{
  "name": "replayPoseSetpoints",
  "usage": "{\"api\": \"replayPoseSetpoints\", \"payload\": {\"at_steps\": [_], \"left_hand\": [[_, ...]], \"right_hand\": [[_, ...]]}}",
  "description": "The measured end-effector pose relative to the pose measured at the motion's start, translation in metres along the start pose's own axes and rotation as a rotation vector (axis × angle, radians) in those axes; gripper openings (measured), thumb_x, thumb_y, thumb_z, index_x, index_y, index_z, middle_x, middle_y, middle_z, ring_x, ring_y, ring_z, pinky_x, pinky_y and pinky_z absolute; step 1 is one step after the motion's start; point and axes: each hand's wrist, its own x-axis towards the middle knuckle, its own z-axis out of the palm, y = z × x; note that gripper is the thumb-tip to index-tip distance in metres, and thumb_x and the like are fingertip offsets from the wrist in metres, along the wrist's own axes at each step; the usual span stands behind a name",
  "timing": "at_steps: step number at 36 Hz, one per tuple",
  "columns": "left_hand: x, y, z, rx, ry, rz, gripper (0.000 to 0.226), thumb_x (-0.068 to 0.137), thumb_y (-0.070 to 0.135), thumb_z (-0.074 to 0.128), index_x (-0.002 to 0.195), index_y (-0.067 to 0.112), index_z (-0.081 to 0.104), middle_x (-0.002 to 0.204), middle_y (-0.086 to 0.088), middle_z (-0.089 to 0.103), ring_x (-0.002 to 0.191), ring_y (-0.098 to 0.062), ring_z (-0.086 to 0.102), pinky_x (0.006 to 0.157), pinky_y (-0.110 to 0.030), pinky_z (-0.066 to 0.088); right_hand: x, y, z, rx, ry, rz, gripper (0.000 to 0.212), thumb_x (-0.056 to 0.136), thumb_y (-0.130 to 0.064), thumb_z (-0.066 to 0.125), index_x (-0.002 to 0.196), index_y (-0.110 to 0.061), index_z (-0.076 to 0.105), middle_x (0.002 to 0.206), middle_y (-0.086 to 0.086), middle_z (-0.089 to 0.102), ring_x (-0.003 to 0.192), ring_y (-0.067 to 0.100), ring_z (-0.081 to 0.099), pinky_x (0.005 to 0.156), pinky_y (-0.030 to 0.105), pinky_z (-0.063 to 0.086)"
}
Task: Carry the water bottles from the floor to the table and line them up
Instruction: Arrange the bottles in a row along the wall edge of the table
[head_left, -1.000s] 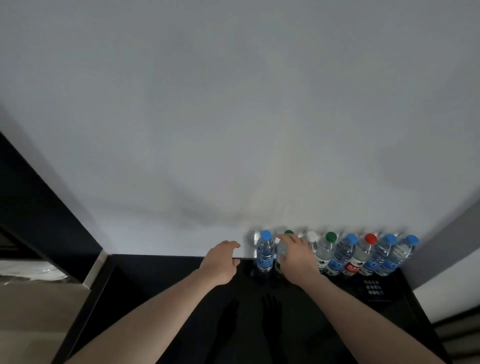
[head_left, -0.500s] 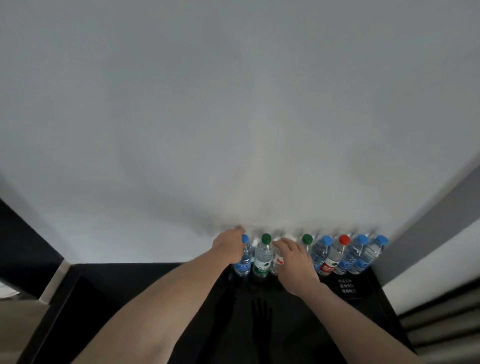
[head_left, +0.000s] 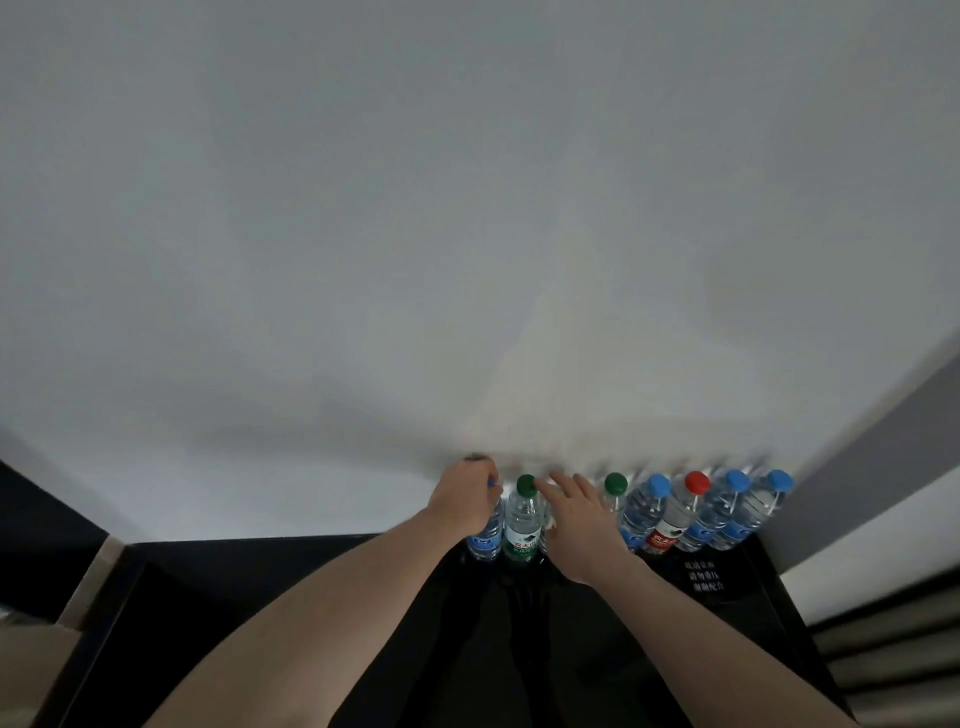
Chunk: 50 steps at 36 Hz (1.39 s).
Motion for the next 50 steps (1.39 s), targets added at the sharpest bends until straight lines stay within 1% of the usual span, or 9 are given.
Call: {"api": "replayPoseSetpoints", "payload": {"at_steps": [7, 13, 18, 24, 28, 33, 38, 46, 50], "left_hand": [[0.003, -0.006, -0.003, -0.040, -0.055, 0.028, 0.020, 0.098, 0.020, 0.061, 0.114, 0.011, 0.069, 0.121, -0.007, 0.066, 0.109, -0.024, 0.061, 0.097, -0.033, 0.049], [-0.008, -0.013, -0.007, -0.119, -0.118, 0.018, 0.040, 0.099, 0.025, 0.061, 0.136, 0.014, 0.057, 0.141, -0.005, 0.054, 0.122, -0.025, 0.054, 0.102, -0.030, 0.044], [-0.041, -0.022, -0.017, -0.140, -0.079, 0.035, 0.051, 0.099, 0.019, 0.059, 0.148, 0.019, 0.044, 0.153, 0.000, 0.043, 0.137, -0.020, 0.043, 0.108, -0.019, 0.025], [-0.129, -0.064, -0.045, -0.124, -0.055, 0.046, 0.051, 0.098, 0.027, 0.060, 0.146, 0.026, 0.045, 0.151, 0.009, 0.040, 0.138, -0.012, 0.042, 0.114, -0.023, 0.029], [-0.204, -0.118, -0.067, -0.080, -0.045, -0.060, 0.049, 0.098, 0.035, 0.059, 0.145, 0.033, 0.045, 0.148, 0.016, 0.040, 0.137, -0.007, 0.041, 0.113, -0.024, 0.032], [-0.298, -0.186, -0.089, -0.059, -0.009, -0.208, 0.045, 0.096, 0.030, 0.063, 0.139, 0.028, 0.051, 0.143, 0.012, 0.046, 0.132, -0.006, 0.045, 0.110, -0.021, 0.034], [-0.370, -0.237, -0.099, -0.099, 0.012, -0.360, 0.045, 0.094, 0.031, 0.066, 0.137, 0.028, 0.054, 0.139, 0.013, 0.050, 0.128, -0.006, 0.049, 0.109, -0.025, 0.039], [-0.438, -0.261, -0.082, -0.208, -0.026, -0.394, 0.049, 0.091, 0.042, 0.068, 0.136, 0.032, 0.054, 0.136, 0.017, 0.053, 0.116, 0.003, 0.050, 0.097, -0.013, 0.036], [-0.445, -0.260, -0.076, -0.222, -0.046, -0.347, 0.056, 0.090, 0.044, 0.067, 0.142, 0.031, 0.049, 0.140, 0.017, 0.051, 0.122, 0.000, 0.051, 0.101, -0.015, 0.038]], "right_hand": [[0.003, 0.000, 0.002, 0.012, -0.017, 0.012, 0.079, 0.090, -0.009, 0.057, 0.157, -0.028, 0.021, 0.163, -0.002, 0.022, 0.152, 0.029, 0.008, 0.123, 0.048, 0.015], [-0.005, -0.007, -0.002, 0.013, -0.027, 0.027, 0.077, 0.091, -0.011, 0.055, 0.158, -0.027, 0.018, 0.163, -0.002, 0.020, 0.152, 0.028, 0.008, 0.124, 0.046, 0.014], [-0.029, -0.023, 0.000, 0.057, 0.019, -0.009, 0.075, 0.089, -0.008, 0.054, 0.156, -0.024, 0.023, 0.160, -0.002, 0.025, 0.150, 0.027, 0.011, 0.125, 0.043, 0.009], [-0.075, -0.059, 0.018, 0.129, -0.009, -0.030, 0.069, 0.094, -0.021, 0.056, 0.155, -0.027, 0.025, 0.162, -0.006, 0.020, 0.152, 0.023, 0.008, 0.124, 0.040, 0.010], [-0.105, -0.094, 0.038, 0.172, -0.076, -0.043, 0.067, 0.095, -0.026, 0.056, 0.155, -0.031, 0.026, 0.163, -0.008, 0.019, 0.152, 0.021, 0.007, 0.125, 0.039, 0.010], [-0.139, -0.144, 0.066, 0.225, -0.137, -0.050, 0.067, 0.095, -0.027, 0.057, 0.155, -0.033, 0.026, 0.164, -0.009, 0.018, 0.153, 0.019, 0.007, 0.124, 0.038, 0.012], [-0.168, -0.203, 0.096, 0.264, -0.219, -0.092, 0.068, 0.095, -0.029, 0.058, 0.154, -0.037, 0.026, 0.164, -0.010, 0.017, 0.153, 0.018, 0.007, 0.124, 0.040, 0.014], [-0.198, -0.285, 0.134, 0.301, -0.323, -0.177, 0.065, 0.094, -0.030, 0.061, 0.152, -0.037, 0.032, 0.160, -0.011, 0.026, 0.148, 0.014, 0.021, 0.121, 0.036, 0.024], [-0.213, -0.304, 0.151, 0.290, -0.362, -0.188, 0.062, 0.094, -0.029, 0.058, 0.151, -0.034, 0.035, 0.158, -0.008, 0.030, 0.146, 0.016, 0.026, 0.119, 0.034, 0.026]]}}
